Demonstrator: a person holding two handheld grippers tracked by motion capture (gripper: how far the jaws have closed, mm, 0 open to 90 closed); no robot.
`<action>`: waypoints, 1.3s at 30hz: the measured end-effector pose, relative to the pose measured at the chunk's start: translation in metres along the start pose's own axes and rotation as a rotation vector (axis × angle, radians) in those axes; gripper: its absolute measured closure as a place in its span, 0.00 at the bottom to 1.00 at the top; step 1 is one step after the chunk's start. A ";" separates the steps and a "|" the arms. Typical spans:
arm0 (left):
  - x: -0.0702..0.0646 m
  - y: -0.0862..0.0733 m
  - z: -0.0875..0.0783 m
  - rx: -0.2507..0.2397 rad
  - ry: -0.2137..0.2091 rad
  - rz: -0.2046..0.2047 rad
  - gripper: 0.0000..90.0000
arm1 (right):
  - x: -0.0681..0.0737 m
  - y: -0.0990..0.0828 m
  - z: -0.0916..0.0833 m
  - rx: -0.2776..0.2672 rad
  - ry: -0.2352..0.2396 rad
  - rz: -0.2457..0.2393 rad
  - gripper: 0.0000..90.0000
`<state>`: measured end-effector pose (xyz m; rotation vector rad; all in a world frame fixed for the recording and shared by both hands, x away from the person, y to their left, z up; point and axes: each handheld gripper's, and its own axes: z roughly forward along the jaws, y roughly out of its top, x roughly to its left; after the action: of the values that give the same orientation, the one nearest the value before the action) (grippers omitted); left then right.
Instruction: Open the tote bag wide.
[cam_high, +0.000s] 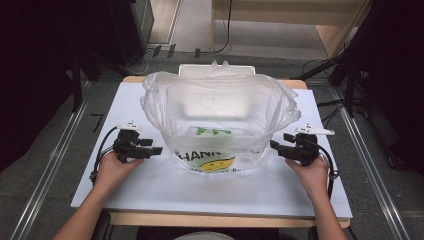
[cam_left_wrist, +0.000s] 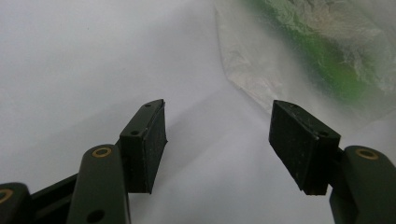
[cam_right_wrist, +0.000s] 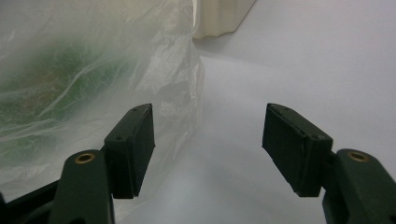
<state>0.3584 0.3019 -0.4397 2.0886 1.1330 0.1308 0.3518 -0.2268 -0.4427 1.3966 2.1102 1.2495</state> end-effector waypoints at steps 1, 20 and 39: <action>0.000 0.000 -0.001 -0.001 0.002 0.005 0.42 | 0.000 0.000 0.000 0.003 -0.006 -0.003 0.40; -0.002 -0.001 0.002 0.006 -0.020 0.004 0.42 | 0.001 0.001 0.001 0.002 -0.004 -0.013 0.41; -0.006 0.015 -0.001 -0.005 -0.031 0.010 0.51 | 0.000 0.015 -0.007 0.011 0.065 -0.009 0.47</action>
<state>0.3644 0.2927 -0.4272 2.0853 1.1028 0.1060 0.3564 -0.2283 -0.4271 1.3664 2.1669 1.2987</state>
